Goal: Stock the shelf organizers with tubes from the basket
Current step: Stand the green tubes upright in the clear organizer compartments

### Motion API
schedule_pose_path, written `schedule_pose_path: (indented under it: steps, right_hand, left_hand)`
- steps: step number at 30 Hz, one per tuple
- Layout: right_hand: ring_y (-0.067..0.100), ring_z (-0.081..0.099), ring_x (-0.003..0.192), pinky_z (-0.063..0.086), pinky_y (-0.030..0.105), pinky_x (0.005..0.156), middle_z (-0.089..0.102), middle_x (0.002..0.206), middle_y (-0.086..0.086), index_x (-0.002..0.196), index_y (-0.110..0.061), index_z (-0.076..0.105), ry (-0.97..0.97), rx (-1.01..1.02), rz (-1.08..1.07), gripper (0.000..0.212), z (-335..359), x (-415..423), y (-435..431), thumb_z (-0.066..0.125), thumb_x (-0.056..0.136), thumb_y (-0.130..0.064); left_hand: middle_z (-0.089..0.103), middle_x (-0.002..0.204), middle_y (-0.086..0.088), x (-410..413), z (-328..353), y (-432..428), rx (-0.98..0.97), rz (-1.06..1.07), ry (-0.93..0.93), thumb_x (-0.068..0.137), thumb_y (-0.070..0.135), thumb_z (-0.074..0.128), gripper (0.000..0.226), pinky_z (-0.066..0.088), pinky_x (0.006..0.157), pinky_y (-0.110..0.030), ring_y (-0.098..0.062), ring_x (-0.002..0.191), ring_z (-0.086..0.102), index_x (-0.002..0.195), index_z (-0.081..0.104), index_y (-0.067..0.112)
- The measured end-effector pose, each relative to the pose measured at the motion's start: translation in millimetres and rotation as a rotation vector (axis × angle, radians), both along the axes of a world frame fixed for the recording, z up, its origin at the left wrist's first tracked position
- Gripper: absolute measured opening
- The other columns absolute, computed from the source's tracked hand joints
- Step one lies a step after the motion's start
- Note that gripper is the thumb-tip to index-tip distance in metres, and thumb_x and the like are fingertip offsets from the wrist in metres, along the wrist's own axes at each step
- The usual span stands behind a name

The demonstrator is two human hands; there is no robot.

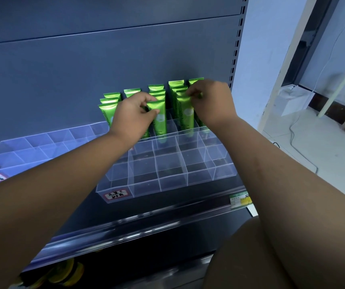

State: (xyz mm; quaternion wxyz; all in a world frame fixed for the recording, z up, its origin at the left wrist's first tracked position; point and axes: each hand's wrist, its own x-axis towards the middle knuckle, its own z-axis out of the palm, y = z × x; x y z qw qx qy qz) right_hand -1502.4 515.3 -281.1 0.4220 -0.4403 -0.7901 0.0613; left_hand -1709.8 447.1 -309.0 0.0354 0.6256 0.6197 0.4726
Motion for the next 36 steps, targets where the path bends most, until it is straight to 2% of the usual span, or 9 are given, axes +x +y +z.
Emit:
schedule_pose_path:
  steps: [2,4,6,9,12,18,23,28,36]
  right_hand:
    - [0.025,0.069,0.093,0.055,0.034,0.079,0.076,0.104,0.004,0.102,-0.016,0.08,0.0,-0.009,-0.019,0.036,-0.1,0.5,1.3,0.055,0.084,0.004]
    - [0.026,0.069,0.094,0.055,0.035,0.08,0.076,0.105,0.003,0.103,-0.017,0.08,0.004,-0.01,-0.03,0.038,0.5,1.1,1.9,0.056,0.082,0.004]
    - [0.025,0.069,0.096,0.055,0.033,0.081,0.076,0.106,0.003,0.105,-0.017,0.08,0.0,-0.017,-0.027,0.04,0.8,2.0,2.0,0.057,0.081,0.005]
    - [0.023,0.069,0.101,0.051,0.024,0.083,0.076,0.111,0.004,0.112,-0.017,0.078,-0.02,-0.04,-0.015,0.042,1.0,2.8,1.8,0.061,0.081,0.006]
    - [0.024,0.068,0.1,0.056,0.034,0.085,0.076,0.109,0.004,0.108,-0.018,0.079,-0.023,-0.034,-0.009,0.042,0.7,3.0,3.0,0.059,0.08,0.006]
    - [0.022,0.068,0.094,0.056,0.031,0.08,0.075,0.105,0.001,0.1,-0.02,0.079,0.004,-0.049,-0.023,0.041,0.0,4.7,3.3,0.057,0.081,0.008]
    - [0.023,0.068,0.095,0.057,0.036,0.082,0.075,0.105,0.001,0.101,-0.019,0.079,-0.004,-0.042,-0.012,0.036,0.7,4.7,0.3,0.058,0.082,0.003]
    - [0.024,0.068,0.095,0.058,0.038,0.082,0.075,0.106,0.001,0.102,-0.019,0.079,-0.006,-0.035,-0.015,0.031,0.9,4.7,-1.7,0.061,0.084,-0.002]
    - [0.024,0.068,0.093,0.058,0.04,0.077,0.073,0.108,0.0,0.104,-0.022,0.077,-0.053,-0.04,-0.039,0.033,1.5,3.7,-6.7,0.059,0.083,-0.004]
  left_hand:
    - [0.062,0.076,-0.003,1.5,0.4,-2.1,0.018,0.001,0.078,0.089,0.018,0.076,0.025,0.048,0.065,-0.03,-0.022,0.064,0.058,0.114,0.071,0.019]
    - [0.057,0.066,0.009,3.4,1.8,-4.0,0.04,0.003,0.165,0.09,0.019,0.075,0.025,0.042,0.061,-0.023,-0.01,0.059,0.054,0.115,0.07,0.018]
    - [0.049,0.07,0.021,5.2,4.1,-4.6,0.058,0.015,0.217,0.091,0.018,0.074,0.026,0.032,0.06,-0.006,0.0,0.059,0.05,0.116,0.07,0.015]
    - [0.047,0.072,0.023,5.5,4.4,-3.4,0.053,0.027,0.215,0.09,0.017,0.075,0.026,0.03,0.06,-0.003,0.0,0.06,0.049,0.116,0.07,0.013]
    - [0.049,0.071,0.024,5.5,3.1,-2.0,0.051,0.027,0.186,0.09,0.016,0.075,0.025,0.031,0.06,-0.006,0.0,0.059,0.049,0.114,0.071,0.012]
    - [0.049,0.068,0.02,5.0,2.3,0.5,0.049,0.009,0.149,0.089,0.016,0.076,0.024,0.032,0.059,-0.007,-0.001,0.056,0.046,0.112,0.071,0.013]
    - [0.052,0.064,0.015,7.7,3.3,-1.7,0.045,-0.017,0.174,0.09,0.016,0.075,0.024,0.037,0.059,-0.018,-0.003,0.055,0.048,0.113,0.07,0.015]
    - [0.051,0.069,0.019,7.6,2.0,-4.5,0.05,0.01,0.181,0.091,0.015,0.074,0.025,0.034,0.059,-0.009,-0.002,0.057,0.05,0.116,0.069,0.014]
    - [0.063,0.086,0.013,11.1,2.9,-8.8,0.025,0.025,0.138,0.091,0.021,0.074,0.029,0.05,0.071,-0.027,-0.017,0.07,0.062,0.119,0.068,0.016]
